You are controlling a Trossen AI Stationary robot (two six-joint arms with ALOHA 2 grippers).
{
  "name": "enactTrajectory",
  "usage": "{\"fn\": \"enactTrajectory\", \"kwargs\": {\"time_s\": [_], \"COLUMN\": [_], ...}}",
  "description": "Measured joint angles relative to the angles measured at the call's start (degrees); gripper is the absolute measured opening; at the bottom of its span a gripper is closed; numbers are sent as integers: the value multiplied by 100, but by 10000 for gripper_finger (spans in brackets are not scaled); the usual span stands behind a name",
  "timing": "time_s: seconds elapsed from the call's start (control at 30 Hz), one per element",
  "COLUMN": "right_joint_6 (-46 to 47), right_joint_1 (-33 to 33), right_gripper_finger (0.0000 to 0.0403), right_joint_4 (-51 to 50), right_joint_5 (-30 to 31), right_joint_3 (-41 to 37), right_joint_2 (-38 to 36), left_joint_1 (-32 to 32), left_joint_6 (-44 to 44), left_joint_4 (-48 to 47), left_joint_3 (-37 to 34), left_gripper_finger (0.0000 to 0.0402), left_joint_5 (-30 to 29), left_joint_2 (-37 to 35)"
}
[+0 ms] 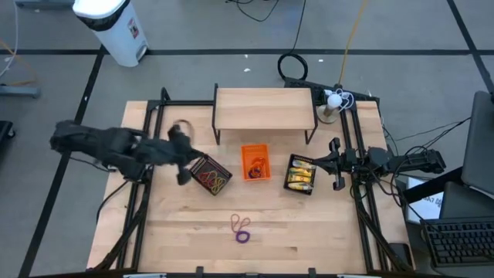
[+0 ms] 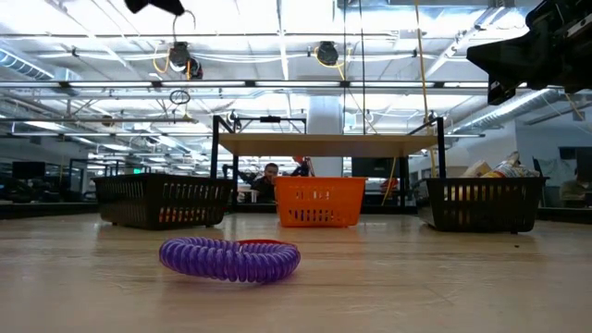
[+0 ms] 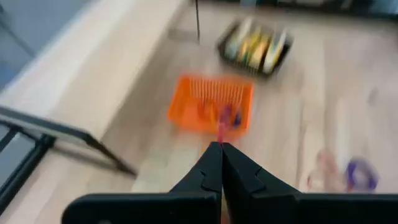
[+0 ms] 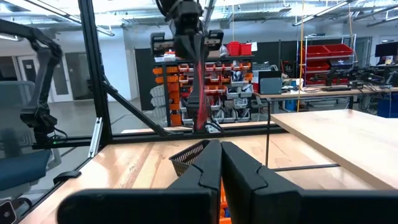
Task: Pick & Place Office Desk Supplies
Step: Put the red rubber band into the left black bin, then put the violet spring keychain into the orange bin
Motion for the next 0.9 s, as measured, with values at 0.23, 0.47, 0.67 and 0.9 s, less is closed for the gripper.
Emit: {"fn": "enactTrajectory", "kwargs": {"time_s": [0.23, 0.47, 0.67, 0.9], "right_joint_6": [10, 27, 115, 113], "right_joint_1": [0, 0, 0, 0], "right_gripper_finger": [0, 0, 0, 0], "right_joint_4": [-2, -4, -4, -4], "right_joint_5": [-11, -15, -17, -20], "right_joint_3": [-2, 0, -1, -1], "right_joint_2": [0, 0, 0, 1], "left_joint_1": [345, 713, 841, 846], "left_joint_6": [-13, 115, 296, 457], "left_joint_4": [-1070, -1444, -1427, -1505], "left_joint_3": [550, 493, 493, 493], "left_gripper_finger": [0, 0, 4, 82], "left_joint_5": [578, 753, 1425, 1994], "left_joint_2": [1345, 2125, 2566, 2635]}}
